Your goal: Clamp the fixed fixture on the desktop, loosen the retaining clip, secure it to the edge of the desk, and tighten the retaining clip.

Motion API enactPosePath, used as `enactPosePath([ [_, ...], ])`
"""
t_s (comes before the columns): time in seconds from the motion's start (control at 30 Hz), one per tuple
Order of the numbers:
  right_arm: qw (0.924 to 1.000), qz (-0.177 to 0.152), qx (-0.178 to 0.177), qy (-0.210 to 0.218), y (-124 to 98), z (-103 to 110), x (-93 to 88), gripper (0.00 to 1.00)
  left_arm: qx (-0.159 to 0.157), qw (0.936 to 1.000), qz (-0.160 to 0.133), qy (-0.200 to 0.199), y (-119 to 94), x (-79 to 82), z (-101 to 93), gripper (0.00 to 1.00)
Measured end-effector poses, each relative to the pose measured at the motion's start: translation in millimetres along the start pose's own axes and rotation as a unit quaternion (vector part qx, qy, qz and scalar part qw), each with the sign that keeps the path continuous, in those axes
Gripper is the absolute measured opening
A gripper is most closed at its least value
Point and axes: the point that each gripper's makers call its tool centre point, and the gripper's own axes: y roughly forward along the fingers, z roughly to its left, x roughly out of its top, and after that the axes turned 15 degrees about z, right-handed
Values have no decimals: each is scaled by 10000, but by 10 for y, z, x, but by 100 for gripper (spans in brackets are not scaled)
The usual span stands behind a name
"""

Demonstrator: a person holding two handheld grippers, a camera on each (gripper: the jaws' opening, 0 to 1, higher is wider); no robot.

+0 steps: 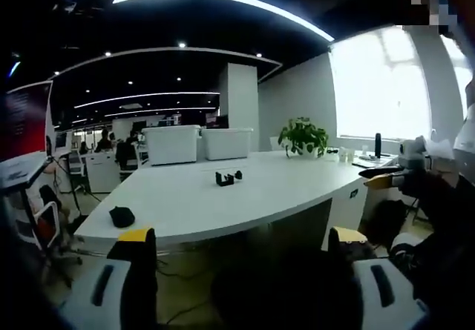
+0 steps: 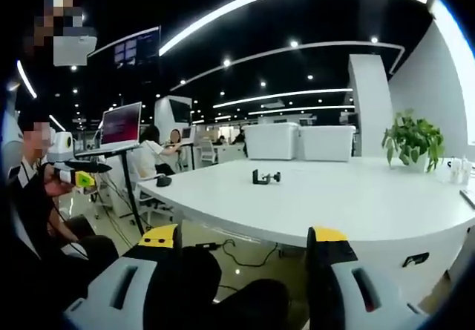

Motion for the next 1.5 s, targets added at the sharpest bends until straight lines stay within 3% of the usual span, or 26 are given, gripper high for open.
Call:
enactPosePath([
  [0.53,9999,86,-36,54,32,-35,-43,65,133,9996,58,230,108,-39,-4,95],
  [0.7,9999,63,-36,83,58,-28,-34,65,37,10000,-3,58,148,-45,-1,92],
  [1.03,9998,98,12,169,178,-23,-75,65,127,9999,103,20,268,-98,64,92],
  [1.27,9999,86,127,19,303,47,-91,73,170,9997,124,142,411,-84,49,92],
  [1.5,9999,-63,154,-24,469,26,21,74,99,9995,166,235,570,-40,35,92],
])
